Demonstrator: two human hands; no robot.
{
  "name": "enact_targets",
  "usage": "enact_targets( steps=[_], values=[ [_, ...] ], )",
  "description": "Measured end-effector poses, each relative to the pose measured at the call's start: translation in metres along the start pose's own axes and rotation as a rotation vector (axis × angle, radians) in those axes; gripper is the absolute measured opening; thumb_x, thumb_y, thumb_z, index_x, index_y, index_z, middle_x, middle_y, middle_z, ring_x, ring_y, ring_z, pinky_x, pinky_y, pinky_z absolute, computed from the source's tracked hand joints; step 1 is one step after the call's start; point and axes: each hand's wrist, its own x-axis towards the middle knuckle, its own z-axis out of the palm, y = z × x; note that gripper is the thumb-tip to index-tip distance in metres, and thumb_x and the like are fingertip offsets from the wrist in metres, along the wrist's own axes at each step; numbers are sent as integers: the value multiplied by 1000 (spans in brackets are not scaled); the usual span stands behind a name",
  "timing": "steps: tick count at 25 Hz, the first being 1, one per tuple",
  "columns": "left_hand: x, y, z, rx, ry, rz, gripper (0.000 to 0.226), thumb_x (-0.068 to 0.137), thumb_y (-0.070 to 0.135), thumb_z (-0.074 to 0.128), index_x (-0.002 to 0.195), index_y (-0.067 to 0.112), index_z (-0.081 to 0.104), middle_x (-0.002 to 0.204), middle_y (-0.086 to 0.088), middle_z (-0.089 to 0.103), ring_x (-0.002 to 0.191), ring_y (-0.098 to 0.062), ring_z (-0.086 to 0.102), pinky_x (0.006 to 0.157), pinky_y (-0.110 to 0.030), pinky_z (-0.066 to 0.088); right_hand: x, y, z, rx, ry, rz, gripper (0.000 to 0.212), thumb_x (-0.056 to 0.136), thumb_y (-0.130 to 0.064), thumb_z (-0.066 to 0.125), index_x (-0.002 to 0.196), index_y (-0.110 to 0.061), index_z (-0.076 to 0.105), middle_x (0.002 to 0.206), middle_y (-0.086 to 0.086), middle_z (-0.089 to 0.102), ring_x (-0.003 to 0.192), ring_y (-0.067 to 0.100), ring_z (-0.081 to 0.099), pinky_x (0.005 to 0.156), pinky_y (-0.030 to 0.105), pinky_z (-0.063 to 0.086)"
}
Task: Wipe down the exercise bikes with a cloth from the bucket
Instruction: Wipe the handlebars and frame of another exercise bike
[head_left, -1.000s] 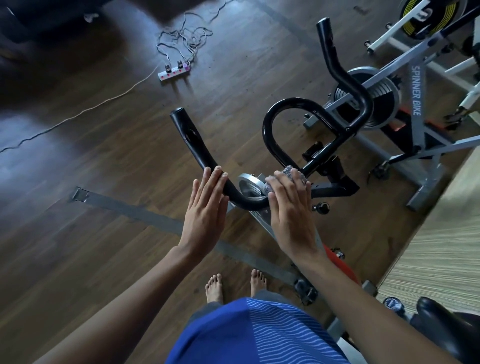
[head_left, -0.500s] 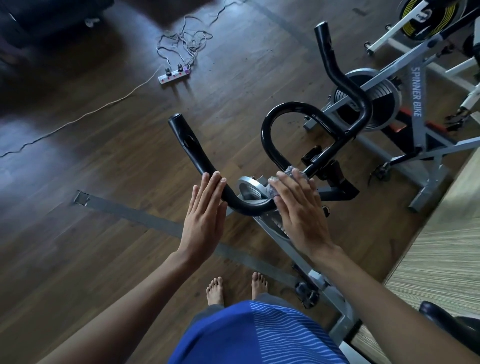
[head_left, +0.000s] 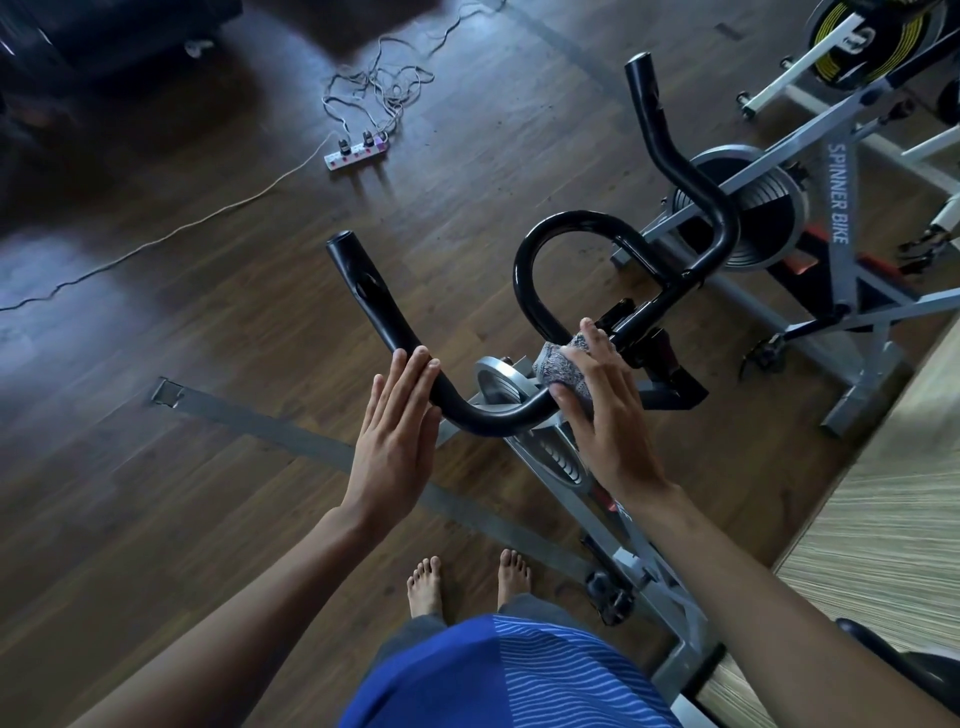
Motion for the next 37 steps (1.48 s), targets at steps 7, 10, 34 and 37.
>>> enact_targets(
  steps=[7, 10, 34, 37],
  values=[
    [2, -1, -4, 11, 5, 24, 47, 105, 19, 44, 150, 7, 39, 161, -8, 29, 152, -22, 16, 122, -53, 21, 1, 6, 8, -26, 48, 25, 52, 105, -47, 41, 139, -11, 55, 158, 12, 37, 153, 33, 19, 122, 42, 26],
    [5, -4, -11, -6, 21, 67, 44, 104, 17, 46, 146, 7, 45, 158, -10, 36, 150, -24, 24, 119, -56, 24, 3, -8, 5, 68, 125, 108, 54, 105, -47, 40, 138, -6, 55, 152, 15, 45, 147, 35, 33, 116, 49, 39],
    [281, -96, -72, -383, -383, 831, 35, 102, 22, 42, 129, 11, 62, 132, -3, 63, 129, -22, 54, 107, -51, 41, 104, -197, 102, -48, 949, 895, 45, 101, -43, 51, 136, -15, 59, 129, -14, 58, 115, -13, 47, 101, 8, 37],
    [302, -74, -39, -410, -502, 1056, 37, 103, 26, 41, 127, 10, 64, 130, -3, 65, 126, -20, 56, 107, -47, 42, 120, -190, 114, -66, 1123, 990, 37, 102, -38, 52, 133, -19, 60, 121, -25, 57, 112, -20, 48, 96, 6, 37]
  ],
)
